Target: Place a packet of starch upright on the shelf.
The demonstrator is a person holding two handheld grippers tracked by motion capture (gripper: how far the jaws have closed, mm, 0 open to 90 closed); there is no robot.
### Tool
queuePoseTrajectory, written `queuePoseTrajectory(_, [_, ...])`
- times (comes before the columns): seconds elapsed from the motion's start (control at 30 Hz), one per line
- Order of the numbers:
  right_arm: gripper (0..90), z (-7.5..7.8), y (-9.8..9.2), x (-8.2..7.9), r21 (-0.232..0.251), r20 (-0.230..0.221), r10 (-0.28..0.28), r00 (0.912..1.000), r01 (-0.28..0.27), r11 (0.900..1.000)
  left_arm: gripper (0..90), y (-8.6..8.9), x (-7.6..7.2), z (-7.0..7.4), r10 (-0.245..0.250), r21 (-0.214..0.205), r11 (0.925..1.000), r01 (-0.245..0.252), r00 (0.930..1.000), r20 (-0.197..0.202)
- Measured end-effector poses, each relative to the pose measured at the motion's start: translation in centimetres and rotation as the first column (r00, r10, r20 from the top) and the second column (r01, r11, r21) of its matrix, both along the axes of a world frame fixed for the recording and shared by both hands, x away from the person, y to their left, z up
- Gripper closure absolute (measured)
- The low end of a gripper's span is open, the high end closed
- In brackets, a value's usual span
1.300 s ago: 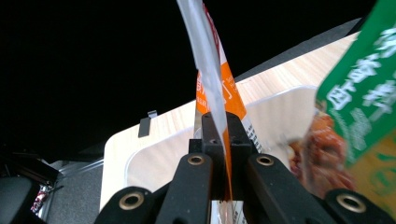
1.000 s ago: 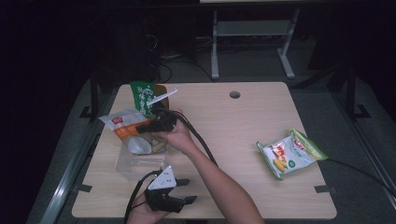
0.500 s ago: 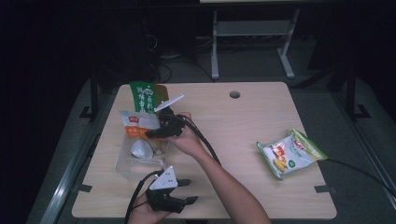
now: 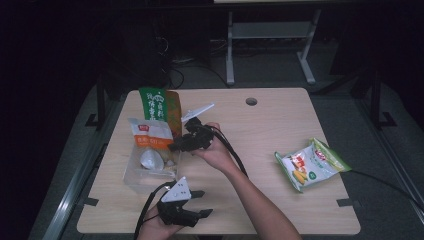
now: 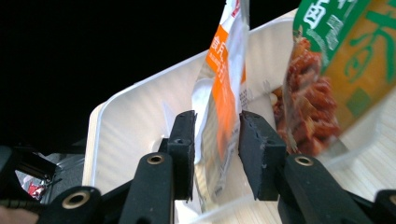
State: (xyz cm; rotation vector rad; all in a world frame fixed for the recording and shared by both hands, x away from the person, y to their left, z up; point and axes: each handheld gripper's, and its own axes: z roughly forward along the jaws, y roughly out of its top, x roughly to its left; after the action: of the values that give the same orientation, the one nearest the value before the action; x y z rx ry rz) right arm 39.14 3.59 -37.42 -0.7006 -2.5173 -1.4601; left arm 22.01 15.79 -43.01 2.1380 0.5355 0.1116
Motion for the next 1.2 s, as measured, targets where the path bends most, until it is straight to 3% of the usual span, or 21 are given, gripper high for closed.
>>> queuePoseTrajectory(0.77, [56.9,0.3,-7.2,-1.5,-0.015,-0.008,-0.067,0.9977,0.067,0.9976,36.2,-0.1,0.3,0.0,0.009,0.022,0.9997,-0.009,0.9998,0.016])
queuePoseTrajectory(1.03, [53.3,-0.2,-10.2,-2.3,-0.032,-0.022,-0.108,0.9940,0.107,0.9937,35.3,-0.3,0.4,-0.2,-0.004,0.030,0.9995,0.003,0.9997,0.026])
queuePoseTrajectory(1.2, [51.3,-0.5,-12.6,-3.1,-0.026,-0.029,-0.142,0.9894,0.142,0.9896,35.0,-0.2,0.5,0.1,-0.008,0.049,0.9988,0.005,0.9982,0.060])
